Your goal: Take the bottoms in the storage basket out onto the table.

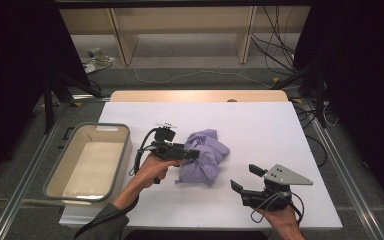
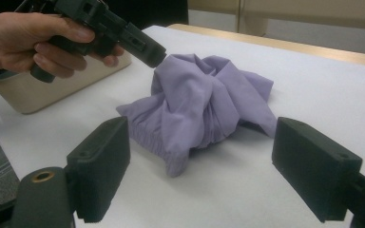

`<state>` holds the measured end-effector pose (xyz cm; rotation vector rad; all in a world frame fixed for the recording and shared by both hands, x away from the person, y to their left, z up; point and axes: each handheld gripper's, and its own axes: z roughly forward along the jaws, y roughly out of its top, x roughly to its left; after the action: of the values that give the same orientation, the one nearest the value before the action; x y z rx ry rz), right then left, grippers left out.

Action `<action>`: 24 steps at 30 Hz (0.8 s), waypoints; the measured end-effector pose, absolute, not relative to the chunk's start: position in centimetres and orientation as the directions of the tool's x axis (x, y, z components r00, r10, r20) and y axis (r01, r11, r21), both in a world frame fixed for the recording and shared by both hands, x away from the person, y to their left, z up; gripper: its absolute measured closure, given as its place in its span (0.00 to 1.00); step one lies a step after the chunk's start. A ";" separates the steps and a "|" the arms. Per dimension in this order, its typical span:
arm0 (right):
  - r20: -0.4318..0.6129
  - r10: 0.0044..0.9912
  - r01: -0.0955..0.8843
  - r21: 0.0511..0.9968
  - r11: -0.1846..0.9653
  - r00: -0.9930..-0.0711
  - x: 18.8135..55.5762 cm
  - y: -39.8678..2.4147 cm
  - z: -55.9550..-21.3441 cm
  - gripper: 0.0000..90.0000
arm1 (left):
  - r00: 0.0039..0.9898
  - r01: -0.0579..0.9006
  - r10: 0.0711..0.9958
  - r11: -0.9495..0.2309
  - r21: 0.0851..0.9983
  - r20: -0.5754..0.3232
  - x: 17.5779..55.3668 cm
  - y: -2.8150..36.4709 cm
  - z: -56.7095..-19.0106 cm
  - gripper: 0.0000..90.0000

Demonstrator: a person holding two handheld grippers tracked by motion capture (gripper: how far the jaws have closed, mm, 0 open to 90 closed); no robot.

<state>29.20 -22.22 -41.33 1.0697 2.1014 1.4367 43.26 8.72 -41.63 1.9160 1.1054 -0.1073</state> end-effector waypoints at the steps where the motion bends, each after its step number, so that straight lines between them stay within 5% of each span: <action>1: 0.106 0.762 0.376 0.907 0.188 -0.639 29.2 -22.2 -41.3 0.24 | 0.596 0.730 0.651 -0.197 0.655 -0.469 43.2 8.7 -41.6 0.20; 24: 0.109 0.760 0.379 0.905 0.191 -0.641 29.3 -22.1 -41.4 0.23 | 0.622 0.699 0.618 -0.161 0.697 -0.480 42.4 9.8 -40.9 0.18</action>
<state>29.25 -22.13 -41.42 1.0711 2.1082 1.4359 42.44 9.79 -40.94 1.8544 1.0551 -0.1014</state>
